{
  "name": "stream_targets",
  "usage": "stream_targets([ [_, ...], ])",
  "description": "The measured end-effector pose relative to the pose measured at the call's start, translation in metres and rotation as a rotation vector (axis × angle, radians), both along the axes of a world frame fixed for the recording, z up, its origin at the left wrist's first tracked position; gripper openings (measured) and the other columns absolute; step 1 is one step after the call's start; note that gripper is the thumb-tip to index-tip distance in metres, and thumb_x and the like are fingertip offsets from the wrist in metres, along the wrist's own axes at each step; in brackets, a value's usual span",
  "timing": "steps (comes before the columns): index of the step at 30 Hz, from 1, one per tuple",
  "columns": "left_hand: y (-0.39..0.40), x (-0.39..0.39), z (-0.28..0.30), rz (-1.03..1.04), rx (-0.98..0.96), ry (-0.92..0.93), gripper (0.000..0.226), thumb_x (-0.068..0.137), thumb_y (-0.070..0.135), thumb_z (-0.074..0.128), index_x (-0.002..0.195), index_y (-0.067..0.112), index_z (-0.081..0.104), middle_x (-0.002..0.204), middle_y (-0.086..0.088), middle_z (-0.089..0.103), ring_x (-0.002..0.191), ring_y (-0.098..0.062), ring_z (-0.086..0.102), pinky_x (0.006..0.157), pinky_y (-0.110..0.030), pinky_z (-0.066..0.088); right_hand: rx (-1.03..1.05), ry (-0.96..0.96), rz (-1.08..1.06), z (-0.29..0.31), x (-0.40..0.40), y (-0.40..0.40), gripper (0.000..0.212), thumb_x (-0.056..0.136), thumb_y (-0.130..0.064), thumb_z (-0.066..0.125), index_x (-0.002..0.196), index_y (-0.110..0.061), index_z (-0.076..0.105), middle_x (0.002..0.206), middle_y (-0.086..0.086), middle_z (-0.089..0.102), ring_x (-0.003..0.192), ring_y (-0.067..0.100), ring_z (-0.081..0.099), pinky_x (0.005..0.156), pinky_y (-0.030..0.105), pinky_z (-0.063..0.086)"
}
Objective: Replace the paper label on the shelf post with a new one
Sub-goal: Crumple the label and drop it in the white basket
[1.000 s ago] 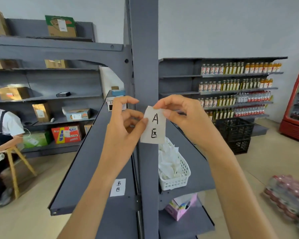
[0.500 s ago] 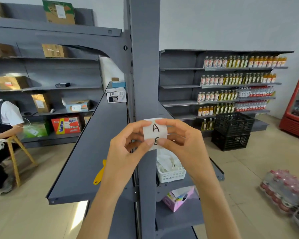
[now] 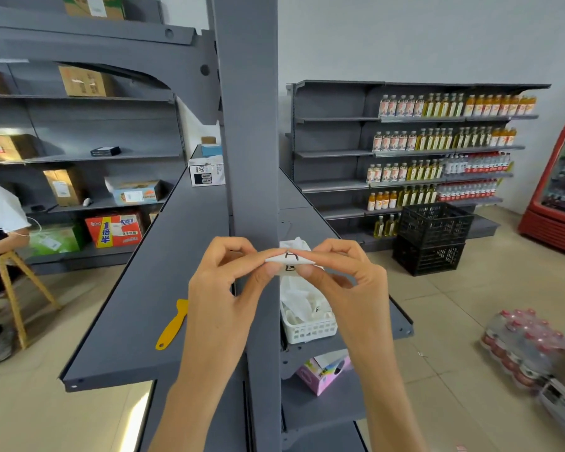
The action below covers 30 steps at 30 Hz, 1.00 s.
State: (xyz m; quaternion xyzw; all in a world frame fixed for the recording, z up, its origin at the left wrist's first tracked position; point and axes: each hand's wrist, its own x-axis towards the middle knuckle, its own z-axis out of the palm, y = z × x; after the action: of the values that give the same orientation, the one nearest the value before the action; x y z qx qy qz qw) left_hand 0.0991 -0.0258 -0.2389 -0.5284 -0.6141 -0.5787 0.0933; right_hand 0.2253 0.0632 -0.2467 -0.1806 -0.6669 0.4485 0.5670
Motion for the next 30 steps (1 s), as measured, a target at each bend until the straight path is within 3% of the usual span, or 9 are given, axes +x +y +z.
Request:
stream_targets([
  [3,0.010,0.004,-0.003,-0.036,-0.006,-0.034,0.025,0.083,0.042,0.058,0.096,0.029,0.075,0.100,0.016,0.062,0.094,-0.005,0.060,0.078,-0.004,0.044,-0.050,0.037,0.027,-0.003,0.004,0.009,0.023,0.067,-0.017,0.079,0.081,-0.035,0.081,0.085,-0.020,0.069,0.083,0.001,0.067,0.069,0.018,0.056],
  [9,0.039,0.019,-0.009,-0.186,-0.111,-0.174,0.029,0.097,0.039,0.050,0.076,0.024,0.062,0.065,0.006,0.063,0.056,-0.008,0.055,0.051,-0.018,0.039,-0.092,0.031,0.063,-0.003,0.010,0.032,0.024,0.072,0.006,0.081,0.072,-0.017,0.076,0.082,-0.006,0.074,0.076,0.015,0.071,0.070,0.024,0.059],
  [12,0.058,0.030,-0.008,-0.312,-0.100,-0.331,0.039,0.098,0.041,0.049,0.079,0.011,0.063,0.057,0.000,0.059,0.051,-0.011,0.054,0.050,-0.026,0.041,-0.115,0.052,0.164,0.002,0.017,0.042,0.025,0.077,0.010,0.076,0.081,-0.014,0.070,0.078,-0.006,0.073,0.072,0.011,0.070,0.069,0.021,0.057],
  [14,0.070,0.038,-0.006,-0.383,-0.095,-0.429,0.044,0.099,0.041,0.050,0.084,0.001,0.063,0.052,-0.001,0.051,0.047,-0.011,0.046,0.048,-0.021,0.039,-0.110,0.073,0.206,0.004,0.022,0.050,0.031,0.079,0.011,0.072,0.095,-0.016,0.069,0.077,-0.005,0.070,0.071,0.009,0.068,0.069,0.020,0.056],
  [19,0.096,0.052,-0.005,-0.502,-0.140,-0.673,0.018,0.099,0.028,0.052,0.101,0.011,0.056,0.056,0.004,0.046,0.047,-0.008,0.034,0.051,-0.022,0.032,-0.054,0.039,0.172,0.003,0.034,0.072,0.024,0.081,0.009,0.072,0.090,-0.013,0.076,0.090,0.012,0.075,0.084,0.029,0.071,0.074,0.021,0.056],
  [21,0.106,0.058,-0.007,-0.526,-0.145,-0.736,0.012,0.101,0.023,0.050,0.099,0.012,0.053,0.055,0.005,0.045,0.048,-0.009,0.031,0.052,-0.022,0.032,-0.080,0.064,0.152,0.002,0.037,0.080,0.019,0.080,0.007,0.074,0.087,-0.010,0.076,0.090,0.007,0.073,0.084,0.018,0.072,0.074,0.020,0.056],
  [25,0.124,0.075,-0.015,-0.540,-0.047,-0.730,0.030,0.102,0.030,0.046,0.092,0.002,0.051,0.060,0.003,0.045,0.053,-0.011,0.037,0.054,-0.021,0.035,-0.054,0.081,0.029,-0.005,0.037,0.096,0.028,0.077,-0.009,0.074,0.079,-0.036,0.076,0.098,-0.009,0.063,0.099,0.008,0.064,0.078,0.023,0.054],
  [28,0.133,0.082,-0.021,-0.535,0.018,-0.603,0.036,0.100,0.035,0.047,0.093,0.000,0.055,0.068,0.000,0.053,0.059,-0.010,0.049,0.059,-0.021,0.045,-0.021,0.058,-0.043,-0.012,0.041,0.107,0.027,0.086,-0.003,0.071,0.082,-0.029,0.069,0.098,-0.010,0.068,0.096,0.014,0.068,0.079,0.028,0.054],
  [30,0.136,0.082,-0.025,-0.548,-0.003,-0.479,0.030,0.101,0.032,0.047,0.091,0.005,0.056,0.073,0.003,0.056,0.064,-0.010,0.054,0.063,-0.021,0.047,-0.037,0.035,-0.032,-0.016,0.048,0.113,0.022,0.089,0.000,0.069,0.083,-0.021,0.067,0.093,-0.006,0.071,0.080,0.013,0.070,0.072,0.029,0.055],
])
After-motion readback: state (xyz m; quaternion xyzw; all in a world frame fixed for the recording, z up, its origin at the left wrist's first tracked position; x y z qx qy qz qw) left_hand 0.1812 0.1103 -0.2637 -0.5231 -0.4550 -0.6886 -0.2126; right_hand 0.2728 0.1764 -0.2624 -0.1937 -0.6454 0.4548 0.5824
